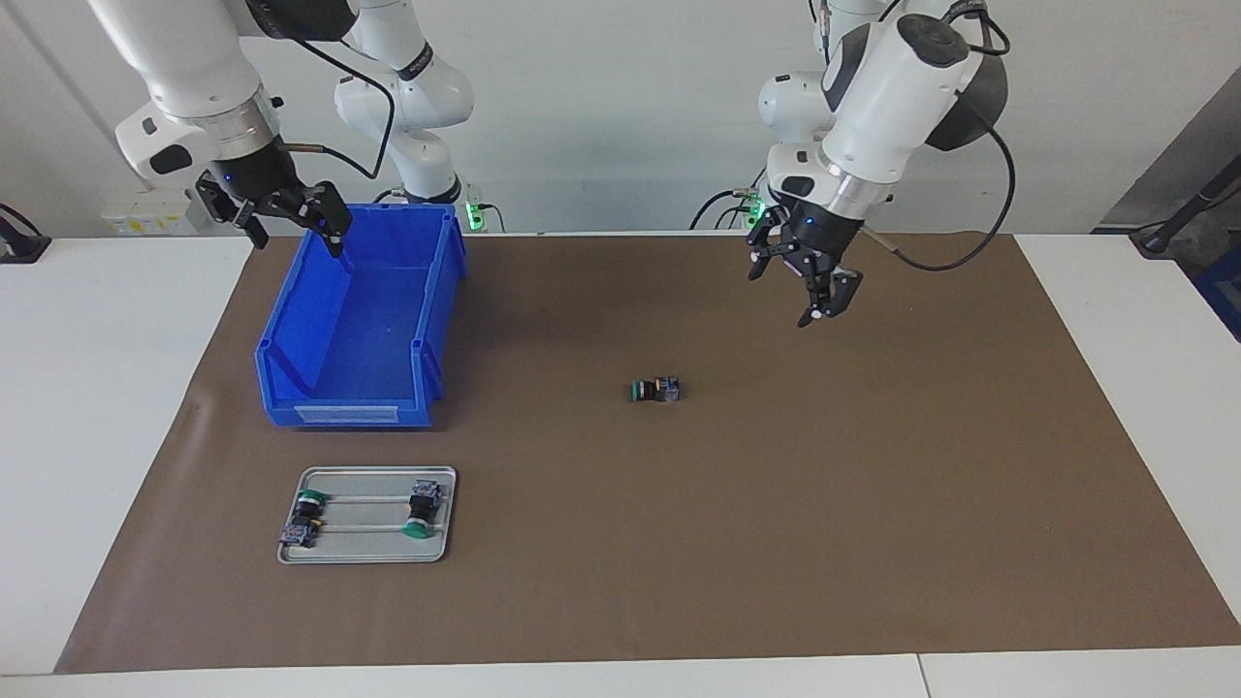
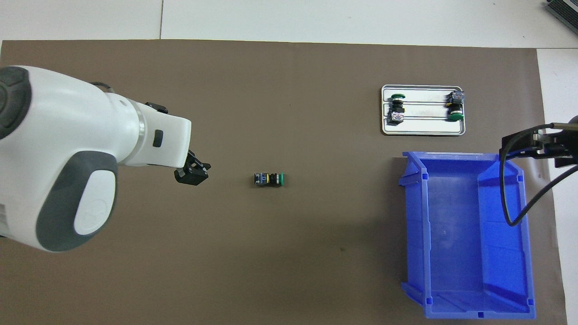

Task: Place and press button with both arms
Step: 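Grasp the button module on the table with the left gripper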

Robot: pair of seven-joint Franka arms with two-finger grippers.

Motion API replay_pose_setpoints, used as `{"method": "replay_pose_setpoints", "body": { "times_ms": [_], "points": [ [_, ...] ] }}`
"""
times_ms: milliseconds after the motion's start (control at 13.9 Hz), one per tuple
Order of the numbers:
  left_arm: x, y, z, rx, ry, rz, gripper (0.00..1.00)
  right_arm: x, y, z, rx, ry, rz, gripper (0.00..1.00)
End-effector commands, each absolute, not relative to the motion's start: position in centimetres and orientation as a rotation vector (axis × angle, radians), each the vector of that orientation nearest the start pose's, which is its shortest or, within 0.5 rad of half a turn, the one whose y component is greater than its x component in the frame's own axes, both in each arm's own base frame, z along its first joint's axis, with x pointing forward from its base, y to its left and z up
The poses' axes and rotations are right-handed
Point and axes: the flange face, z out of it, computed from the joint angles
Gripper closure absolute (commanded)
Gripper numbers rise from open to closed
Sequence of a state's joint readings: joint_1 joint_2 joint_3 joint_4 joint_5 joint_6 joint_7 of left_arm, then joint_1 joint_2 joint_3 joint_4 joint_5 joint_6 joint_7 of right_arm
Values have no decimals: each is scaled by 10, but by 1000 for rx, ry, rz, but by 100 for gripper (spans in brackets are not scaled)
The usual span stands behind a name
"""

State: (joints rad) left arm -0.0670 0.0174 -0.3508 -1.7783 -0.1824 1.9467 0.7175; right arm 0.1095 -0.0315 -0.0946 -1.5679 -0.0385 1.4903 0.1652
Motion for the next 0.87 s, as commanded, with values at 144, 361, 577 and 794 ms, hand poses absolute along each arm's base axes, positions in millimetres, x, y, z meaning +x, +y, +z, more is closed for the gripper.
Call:
{"method": "replay_pose_setpoints", "body": {
  "times_ms": [144, 361, 577, 794],
  "points": [
    [523, -291, 488, -2685, 1843, -329, 0, 528, -2, 637, -3167, 202, 80, 0],
    [513, -317, 451, -2607, 1902, -375, 0, 528, 0, 637, -3167, 197, 80, 0],
    [511, -334, 424, -2525, 1972, -326, 0, 528, 0, 637, -3167, 197, 80, 0],
    [524, -359, 390, -2455, 1945, -260, 0, 527, -2, 637, -3166, 200, 83, 0]
  ]
}}
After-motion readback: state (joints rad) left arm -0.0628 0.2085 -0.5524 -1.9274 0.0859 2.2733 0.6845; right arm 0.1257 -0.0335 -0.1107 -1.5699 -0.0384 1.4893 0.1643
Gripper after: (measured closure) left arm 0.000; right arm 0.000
